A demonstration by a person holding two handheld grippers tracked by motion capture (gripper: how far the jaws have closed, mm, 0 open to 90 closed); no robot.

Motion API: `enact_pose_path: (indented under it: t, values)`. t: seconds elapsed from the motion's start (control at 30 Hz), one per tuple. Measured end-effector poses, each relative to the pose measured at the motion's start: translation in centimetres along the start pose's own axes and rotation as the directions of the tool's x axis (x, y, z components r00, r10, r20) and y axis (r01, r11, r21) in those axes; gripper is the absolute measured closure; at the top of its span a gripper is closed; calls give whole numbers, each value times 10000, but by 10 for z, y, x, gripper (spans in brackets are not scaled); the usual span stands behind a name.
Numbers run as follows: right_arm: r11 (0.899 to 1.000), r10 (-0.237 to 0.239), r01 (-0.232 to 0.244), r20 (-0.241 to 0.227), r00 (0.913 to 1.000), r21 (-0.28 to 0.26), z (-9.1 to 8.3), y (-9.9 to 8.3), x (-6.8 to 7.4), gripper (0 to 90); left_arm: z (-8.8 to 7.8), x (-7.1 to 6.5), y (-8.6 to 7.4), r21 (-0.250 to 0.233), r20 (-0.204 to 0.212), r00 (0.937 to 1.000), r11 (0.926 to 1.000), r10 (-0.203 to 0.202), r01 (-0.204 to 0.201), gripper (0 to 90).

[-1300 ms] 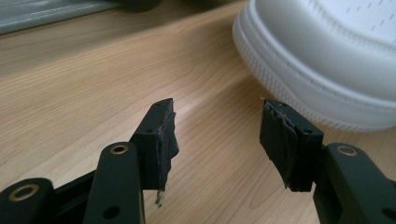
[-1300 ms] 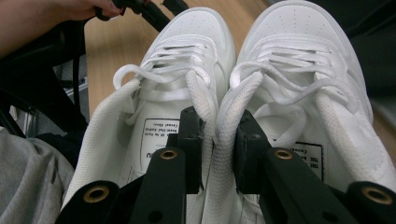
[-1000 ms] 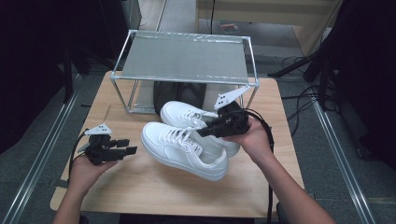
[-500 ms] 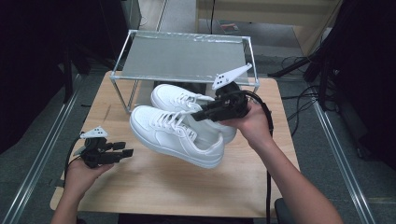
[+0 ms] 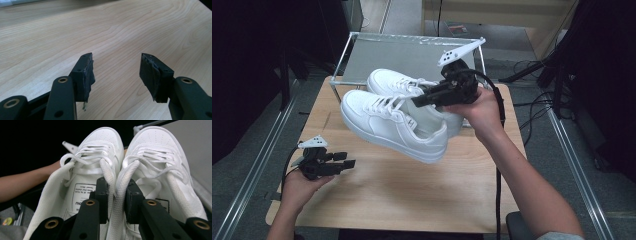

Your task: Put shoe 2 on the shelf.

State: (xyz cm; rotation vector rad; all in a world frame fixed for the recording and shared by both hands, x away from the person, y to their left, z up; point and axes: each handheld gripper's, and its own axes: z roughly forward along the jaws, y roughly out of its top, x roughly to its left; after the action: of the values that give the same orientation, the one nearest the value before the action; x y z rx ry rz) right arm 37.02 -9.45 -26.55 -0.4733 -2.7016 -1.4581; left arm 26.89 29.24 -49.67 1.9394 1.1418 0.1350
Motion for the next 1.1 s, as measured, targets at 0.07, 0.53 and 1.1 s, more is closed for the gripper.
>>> enact_pose_path:
  t: [0.07,0.53,1.1]
  values:
    - [9999,108,-108,182,9998,-28,-1,8,-4,776,0,0,0,-51,146,9999,10000,2,-1,448]
    - [9874,1568,-1464,2378,9586,-609,9,58,-48,777,6,-4,1,150,38,9994,9993,340,-340,439]
    - [9276,3721,-3301,5130,7735,-1751,51,95,-106,776,12,-8,7,203,316,9967,9970,743,-749,437]
